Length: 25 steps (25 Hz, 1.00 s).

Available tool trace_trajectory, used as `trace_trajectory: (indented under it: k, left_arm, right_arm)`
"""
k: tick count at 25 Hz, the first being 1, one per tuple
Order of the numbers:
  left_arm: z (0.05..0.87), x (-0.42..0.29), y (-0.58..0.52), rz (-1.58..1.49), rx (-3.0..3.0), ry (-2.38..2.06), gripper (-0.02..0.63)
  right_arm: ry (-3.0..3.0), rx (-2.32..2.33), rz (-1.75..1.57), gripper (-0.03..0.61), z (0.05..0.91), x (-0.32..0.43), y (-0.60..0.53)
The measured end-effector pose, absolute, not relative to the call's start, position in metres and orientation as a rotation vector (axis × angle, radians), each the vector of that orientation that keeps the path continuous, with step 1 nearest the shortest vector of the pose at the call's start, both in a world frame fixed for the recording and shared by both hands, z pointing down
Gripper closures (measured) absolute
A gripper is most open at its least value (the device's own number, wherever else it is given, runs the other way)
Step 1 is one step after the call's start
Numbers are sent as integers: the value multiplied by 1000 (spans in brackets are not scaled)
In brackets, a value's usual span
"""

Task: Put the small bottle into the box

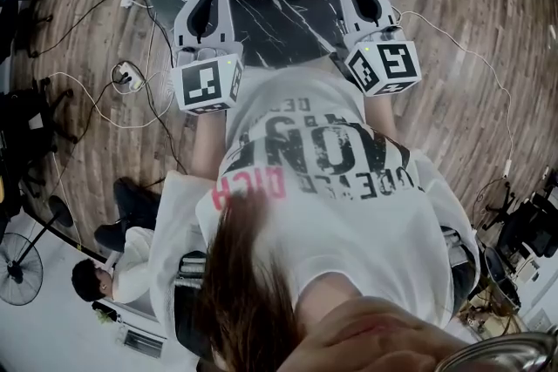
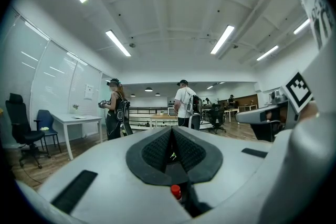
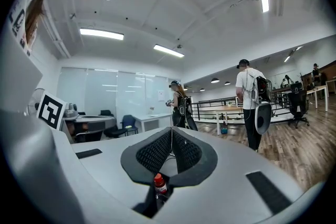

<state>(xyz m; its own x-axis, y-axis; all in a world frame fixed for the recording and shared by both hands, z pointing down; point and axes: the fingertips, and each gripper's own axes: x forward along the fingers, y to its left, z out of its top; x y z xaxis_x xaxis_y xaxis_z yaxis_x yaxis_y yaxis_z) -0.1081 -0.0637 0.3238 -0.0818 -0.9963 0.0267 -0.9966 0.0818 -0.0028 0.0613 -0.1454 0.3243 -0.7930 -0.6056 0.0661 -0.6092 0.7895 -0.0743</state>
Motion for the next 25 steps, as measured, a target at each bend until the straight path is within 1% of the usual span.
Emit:
trace_trajectory:
  k: [25]
  left_arm:
    - [326,-102,-66,60,2105,-2298,609]
  right_arm:
    - [-2942,992,167,577,327,67,-152]
